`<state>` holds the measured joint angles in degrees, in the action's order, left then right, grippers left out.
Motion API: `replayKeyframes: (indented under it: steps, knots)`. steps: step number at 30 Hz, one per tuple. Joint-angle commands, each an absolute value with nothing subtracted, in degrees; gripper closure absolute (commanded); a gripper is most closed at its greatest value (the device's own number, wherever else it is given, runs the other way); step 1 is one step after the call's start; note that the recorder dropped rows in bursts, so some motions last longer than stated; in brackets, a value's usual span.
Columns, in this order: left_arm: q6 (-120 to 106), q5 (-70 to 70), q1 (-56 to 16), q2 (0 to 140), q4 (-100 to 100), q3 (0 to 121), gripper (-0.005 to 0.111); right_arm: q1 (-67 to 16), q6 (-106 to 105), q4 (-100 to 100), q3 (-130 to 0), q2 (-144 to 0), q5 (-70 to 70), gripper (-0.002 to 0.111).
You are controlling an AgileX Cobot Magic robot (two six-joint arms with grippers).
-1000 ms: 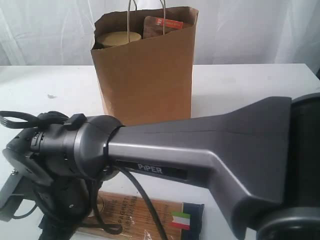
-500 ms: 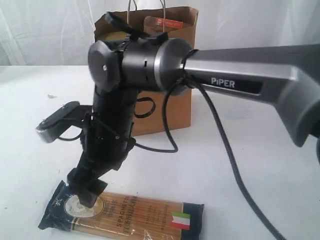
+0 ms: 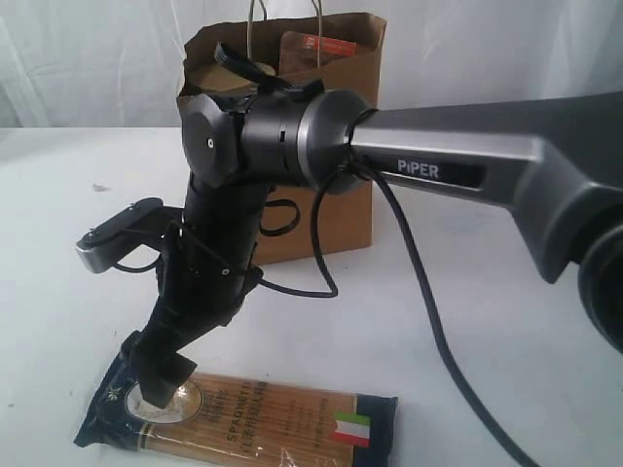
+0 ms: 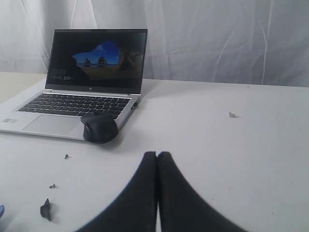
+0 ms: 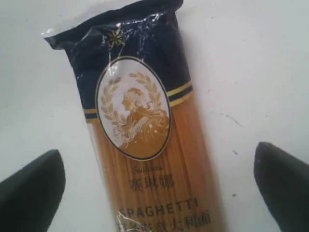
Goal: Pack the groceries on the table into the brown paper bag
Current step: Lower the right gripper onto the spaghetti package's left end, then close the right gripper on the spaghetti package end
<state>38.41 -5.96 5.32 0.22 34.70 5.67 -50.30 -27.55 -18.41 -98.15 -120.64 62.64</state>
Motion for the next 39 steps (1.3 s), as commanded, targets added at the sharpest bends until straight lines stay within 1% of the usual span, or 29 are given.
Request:
replayKeyframes:
  steps: [1,6,13,15,17,19,21,24,27,32,39]
  knots:
    - [38.3,-5.6,5.0,0.0,35.0,5.4,0.107,-50.2,-28.3,-18.2,-98.2,-120.6,63.0,0.003]
    - [38.3,-5.6,5.0,0.0,35.0,5.4,0.107,-50.2,-27.8,-19.8,-98.2,-120.7,63.2,0.003]
    - [38.3,-5.6,5.0,0.0,35.0,5.4,0.107,-50.2,-28.9,-28.1,-97.9,-122.7,58.0,0.003]
    - [38.3,-5.6,5.0,0.0,35.0,5.4,0.107,-50.2,-30.0,-29.2,-98.2,-123.5,60.3,0.003]
    - [38.3,-5.6,5.0,0.0,35.0,5.4,0.107,-50.2,-32.0,-29.6,-98.2,-124.7,65.6,0.003]
    - [38.3,-5.6,5.0,0.0,35.0,5.4,0.107,-50.3,-31.4,-29.0,-98.2,-125.6,70.0,0.003]
    - [38.3,-5.6,5.0,0.0,35.0,5.4,0.107,-50.9,-31.7,-25.8,-98.2,-125.8,70.0,0.004]
    - [38.3,-5.6,5.0,0.0,35.0,5.4,0.107,-52.7,-31.7,-15.7,-98.2,-125.7,70.0,0.004]
    - [38.3,-5.6,5.0,0.0,35.0,5.4,0.107,-54.9,-30.8,-9.4,-98.2,-125.7,65.4,0.004]
    - [38.3,-5.6,5.0,0.0,35.0,5.4,0.107,-59.6,-30.8,-8.3,-98.2,-126.1,56.0,0.004]
    - [38.3,-5.6,5.0,0.0,35.0,5.4,0.107,-62.0,-29.0,-3.7,-98.1,-126.4,53.3,0.004]
